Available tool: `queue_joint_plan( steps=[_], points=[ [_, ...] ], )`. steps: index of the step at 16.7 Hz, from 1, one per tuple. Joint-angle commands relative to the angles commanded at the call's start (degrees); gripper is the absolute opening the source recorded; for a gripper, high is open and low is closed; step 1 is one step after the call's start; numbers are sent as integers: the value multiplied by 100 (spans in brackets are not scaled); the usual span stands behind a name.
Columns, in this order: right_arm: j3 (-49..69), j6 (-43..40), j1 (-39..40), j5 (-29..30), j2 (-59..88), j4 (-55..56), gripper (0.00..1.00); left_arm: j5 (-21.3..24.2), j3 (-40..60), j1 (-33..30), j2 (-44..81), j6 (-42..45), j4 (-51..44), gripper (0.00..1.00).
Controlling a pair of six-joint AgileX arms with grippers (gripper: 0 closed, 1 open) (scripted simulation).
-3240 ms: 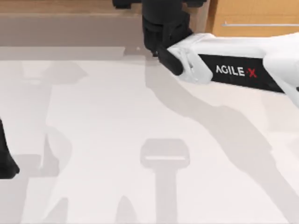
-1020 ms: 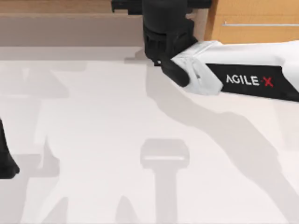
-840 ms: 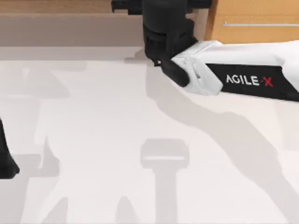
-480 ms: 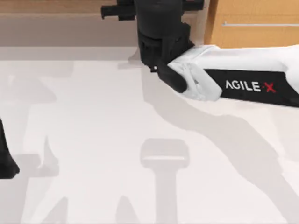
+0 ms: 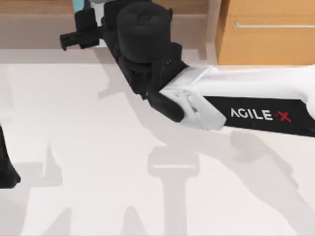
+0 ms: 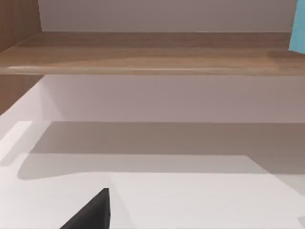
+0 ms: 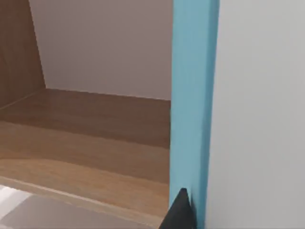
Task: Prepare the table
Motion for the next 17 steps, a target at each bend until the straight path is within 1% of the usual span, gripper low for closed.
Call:
queue_joint_plan(
  steps=[4, 7, 12, 17],
  points=[
    [153, 415, 65, -788, -222, 189, 0, 0, 0, 0, 0, 0, 0, 100],
    [371, 799, -134, -1340, -425, 372, 0, 0, 0, 0, 0, 0, 0, 100],
    [724, 1577, -966, -2164, -875, 654, 0, 0, 0, 0, 0, 0, 0, 100],
    [879, 2497, -2211, -2852, -1402, 871, 0, 0, 0, 0, 0, 0, 0, 100]
  ],
)
